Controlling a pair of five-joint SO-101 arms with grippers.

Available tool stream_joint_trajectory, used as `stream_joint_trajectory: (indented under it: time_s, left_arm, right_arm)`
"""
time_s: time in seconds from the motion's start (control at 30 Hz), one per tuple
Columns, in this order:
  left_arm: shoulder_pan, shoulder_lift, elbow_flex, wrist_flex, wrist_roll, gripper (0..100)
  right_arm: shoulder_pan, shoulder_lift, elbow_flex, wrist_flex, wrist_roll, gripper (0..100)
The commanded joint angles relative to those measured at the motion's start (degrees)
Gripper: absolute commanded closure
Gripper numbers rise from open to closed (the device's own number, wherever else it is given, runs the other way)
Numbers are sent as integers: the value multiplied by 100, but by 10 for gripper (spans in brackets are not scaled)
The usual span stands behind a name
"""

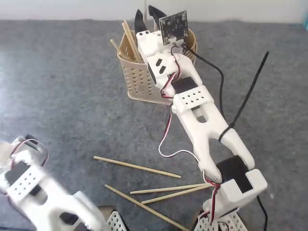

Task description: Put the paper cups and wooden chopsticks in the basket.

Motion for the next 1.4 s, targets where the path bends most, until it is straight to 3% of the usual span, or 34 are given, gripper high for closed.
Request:
stream_joint_trajectory:
  time_s: [0.0, 0.23, 0.47, 0.77, 1.03, 1.13, 1.3, 1.37]
  left_arm:
    - [35, -26, -75, -141, 44, 775]
    - [158, -26, -66, -114, -35, 775]
    - [1178, -26, 40, 440, -1301, 775]
    - [2971, -26, 22, 1626, -3490, 776]
    - [4255, -35, -338, 2611, -4782, 776]
    - [4826, -35, -558, 3218, -5486, 815]
    - [5732, -35, -884, 4387, -6690, 837]
    - [5978, -35, -1086, 4624, -6796, 837]
  right_arm:
    - [101, -637, -334, 365, -325, 832]
    - [101, -1965, -334, 2316, -730, 832]
    - [224, -4312, -343, 6229, -853, 832]
    - [1253, -6044, 62, 8796, -835, 833]
    - [2589, -7037, 1626, 9429, -563, 833]
    - [2949, -7371, 2541, 9297, -167, 833]
    - [3582, -7881, 4062, 8716, -132, 833]
    - [3793, -7996, 4624, 8356, -132, 833]
